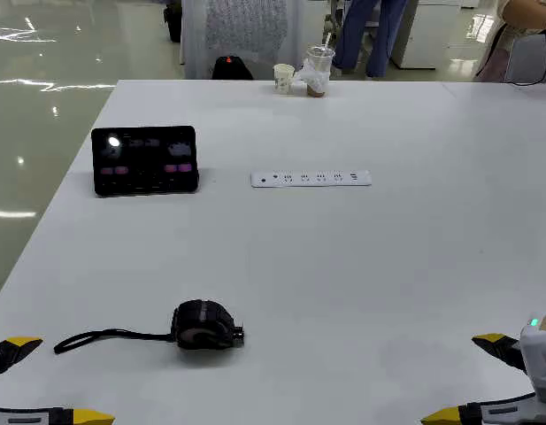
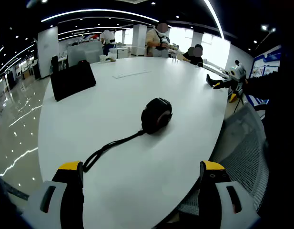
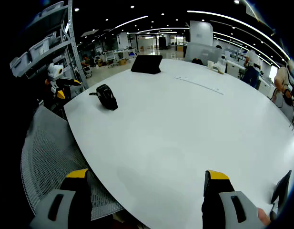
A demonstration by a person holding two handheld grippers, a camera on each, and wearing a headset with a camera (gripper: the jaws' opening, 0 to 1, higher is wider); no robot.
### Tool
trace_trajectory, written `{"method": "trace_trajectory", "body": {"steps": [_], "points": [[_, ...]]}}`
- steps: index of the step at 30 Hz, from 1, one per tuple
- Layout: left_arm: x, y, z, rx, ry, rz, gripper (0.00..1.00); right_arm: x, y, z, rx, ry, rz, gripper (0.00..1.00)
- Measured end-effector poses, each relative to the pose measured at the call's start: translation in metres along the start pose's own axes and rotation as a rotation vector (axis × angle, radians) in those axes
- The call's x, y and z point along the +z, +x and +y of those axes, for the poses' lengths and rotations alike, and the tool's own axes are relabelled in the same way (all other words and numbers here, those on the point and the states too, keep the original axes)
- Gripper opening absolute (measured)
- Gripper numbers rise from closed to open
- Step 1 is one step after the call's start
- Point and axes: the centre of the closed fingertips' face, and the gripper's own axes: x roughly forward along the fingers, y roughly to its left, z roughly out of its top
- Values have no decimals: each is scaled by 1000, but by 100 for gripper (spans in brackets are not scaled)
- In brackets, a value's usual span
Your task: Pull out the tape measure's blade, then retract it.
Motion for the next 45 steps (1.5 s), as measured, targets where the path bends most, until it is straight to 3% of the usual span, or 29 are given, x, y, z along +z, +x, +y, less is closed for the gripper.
{"method": "trace_trajectory", "body": {"steps": [14,23,33,45], "points": [[2,3,0,-11,6,4,99,-1,1,3,11,1,5,99],[2,10,-7,-43,44,29,99,4,12,3,7,-64,-9,99],[4,25,-18,-112,173,113,99,21,29,12,54,-96,1,99],[14,41,-20,-197,329,193,99,60,44,21,96,-151,-41,99]]}}
